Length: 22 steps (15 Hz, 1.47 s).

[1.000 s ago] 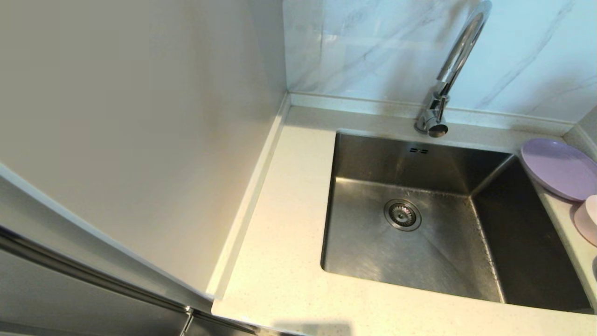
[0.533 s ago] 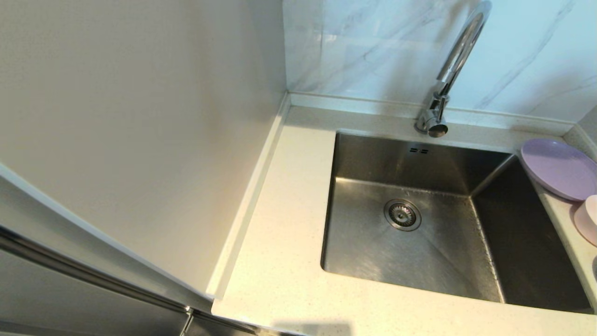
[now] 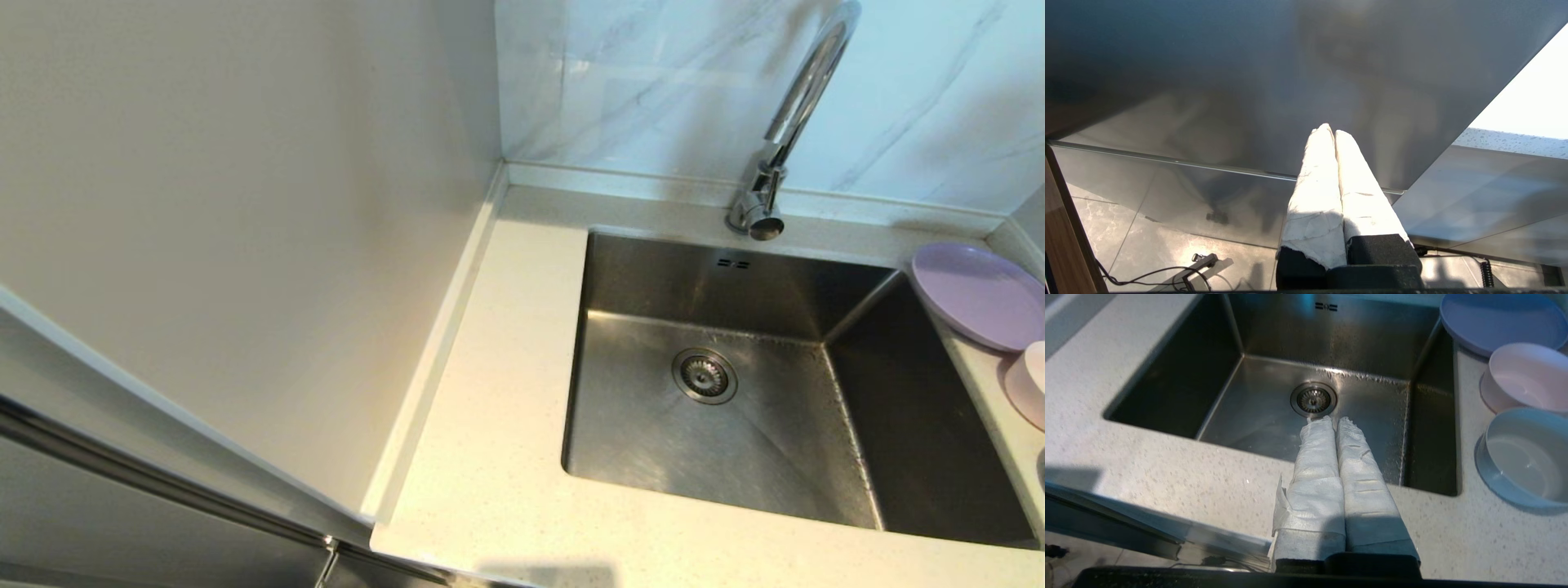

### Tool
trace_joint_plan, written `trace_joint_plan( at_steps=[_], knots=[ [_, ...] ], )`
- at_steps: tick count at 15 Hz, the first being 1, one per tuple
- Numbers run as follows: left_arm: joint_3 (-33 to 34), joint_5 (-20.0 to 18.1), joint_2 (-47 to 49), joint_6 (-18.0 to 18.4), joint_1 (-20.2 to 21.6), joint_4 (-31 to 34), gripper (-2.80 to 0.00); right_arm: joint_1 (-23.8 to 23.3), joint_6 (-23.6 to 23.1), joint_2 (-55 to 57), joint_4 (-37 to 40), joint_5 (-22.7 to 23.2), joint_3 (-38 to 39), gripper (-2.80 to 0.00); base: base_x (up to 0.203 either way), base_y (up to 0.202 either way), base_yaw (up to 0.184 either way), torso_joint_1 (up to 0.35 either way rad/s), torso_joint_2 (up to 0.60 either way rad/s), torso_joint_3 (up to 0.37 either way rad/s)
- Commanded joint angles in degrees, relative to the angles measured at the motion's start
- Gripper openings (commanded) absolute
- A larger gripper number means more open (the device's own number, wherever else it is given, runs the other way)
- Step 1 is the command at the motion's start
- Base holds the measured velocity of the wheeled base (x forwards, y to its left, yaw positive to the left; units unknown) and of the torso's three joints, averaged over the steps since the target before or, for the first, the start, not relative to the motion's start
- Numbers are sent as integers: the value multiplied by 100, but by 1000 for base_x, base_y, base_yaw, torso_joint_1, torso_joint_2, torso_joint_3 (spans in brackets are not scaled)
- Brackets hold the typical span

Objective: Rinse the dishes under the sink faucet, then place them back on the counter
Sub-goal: Turn on the faucet

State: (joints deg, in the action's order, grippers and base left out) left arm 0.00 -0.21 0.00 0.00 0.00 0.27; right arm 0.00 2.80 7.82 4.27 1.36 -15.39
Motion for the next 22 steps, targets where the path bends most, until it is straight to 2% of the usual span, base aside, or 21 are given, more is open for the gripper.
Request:
trace_joint_plan(
  at_steps=[1,4,10,12,14,16,17,19,22],
  knots=[
    [0,3,0,0,0,0,-280,0,80,854,-78,28,-492,-280,0,0,0,0,0,0],
    [0,3,0,0,0,0,-280,0,344,1997,-499,55,-1067,-280,0,0,0,0,0,0],
    [0,2,0,0,0,0,-280,-7,1304,4991,-1900,97,-2563,-280,0,0,0,0,0,0],
    [0,3,0,0,0,0,-280,-67,1726,5719,-2225,382,-3113,-280,0,0,0,0,0,0],
    [0,3,0,0,0,0,-280,-291,2166,6281,-2345,754,-3580,-280,0,0,0,0,0,0],
    [0,3,0,0,0,0,-280,-806,2684,6773,-2383,974,-3987,-280,0,0,0,0,0,0],
    [0,3,0,0,0,0,-280,-1160,2938,6942,-2387,1250,-4142,-280,0,0,0,0,0,0],
    [0,3,0,0,0,0,-280,-1782,3697,7310,-2387,2146,-4482,-280,0,0,0,0,0,0],
    [0,3,0,0,0,0,-280,-2488,4607,7942,-2430,3325,-4972,-280,0,0,0,0,0,0]
  ],
)
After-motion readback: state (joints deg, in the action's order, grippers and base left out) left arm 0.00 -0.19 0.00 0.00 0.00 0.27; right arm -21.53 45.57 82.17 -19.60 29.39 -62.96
